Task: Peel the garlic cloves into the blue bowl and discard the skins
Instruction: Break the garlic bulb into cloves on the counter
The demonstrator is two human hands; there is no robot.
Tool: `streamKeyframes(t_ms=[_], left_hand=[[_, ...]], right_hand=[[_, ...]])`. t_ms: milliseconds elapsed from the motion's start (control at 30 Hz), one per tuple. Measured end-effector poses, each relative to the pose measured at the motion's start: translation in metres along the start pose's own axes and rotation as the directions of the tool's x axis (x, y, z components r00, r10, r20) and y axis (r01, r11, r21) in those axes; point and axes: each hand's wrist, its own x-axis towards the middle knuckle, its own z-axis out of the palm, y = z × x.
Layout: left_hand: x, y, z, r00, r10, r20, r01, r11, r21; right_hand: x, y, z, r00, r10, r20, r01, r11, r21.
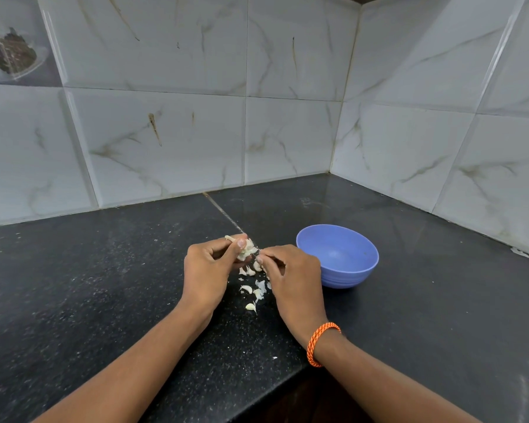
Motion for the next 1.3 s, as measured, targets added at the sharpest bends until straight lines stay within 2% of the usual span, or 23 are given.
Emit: streamKeyframes(t_ms=[100,200,333,533,733,1100,1300], left_hand=[[0.0002,-0.0003,0.0000,1.000,-0.003,0.005,0.003,1.000,0.002],[0.0003,0.0006,-0.0003,1.000,0.007,0.012,-0.007,1.000,-0.003],[0.0000,0.0023,-0.0001,1.000,0.020,0.022,-0.020,1.000,-0.004],[0.0003,0.0019,-0.0009,1.000,0.023,0.011,-0.023,1.000,-0.022],[-0.0010,0.0037,-0.0001,0.999,0.030,0.015,-0.030,0.999,-0.023],[-0.0006,0.0031,0.0000,1.000,0.011,0.022,-0.010,1.000,-0.024],[-0.0001,0.0038,0.0004,1.000,0.016,0.021,-0.016,1.000,-0.004]], right_hand=[[-0.0008,-0.0027,-0.0010,0.997,-0.050,0.050,0.054,0.995,-0.081],[-0.0007,-0.0010,0.0010,0.994,-0.026,0.106,0.041,0.989,-0.140],[-0.0038,0.0037,0.0051,0.997,-0.039,0.059,0.051,0.973,-0.223],[-0.0028,0.0020,0.0030,1.000,-0.019,-0.011,0.017,0.988,-0.151],[0.0006,-0.0042,-0.0005,0.999,-0.020,0.043,0.023,0.998,-0.060],[0.0026,0.0008,0.0004,0.999,0.038,0.025,-0.039,0.998,0.042],[0.0021,0.0042,0.0012,0.996,0.064,0.065,-0.072,0.989,0.128]])
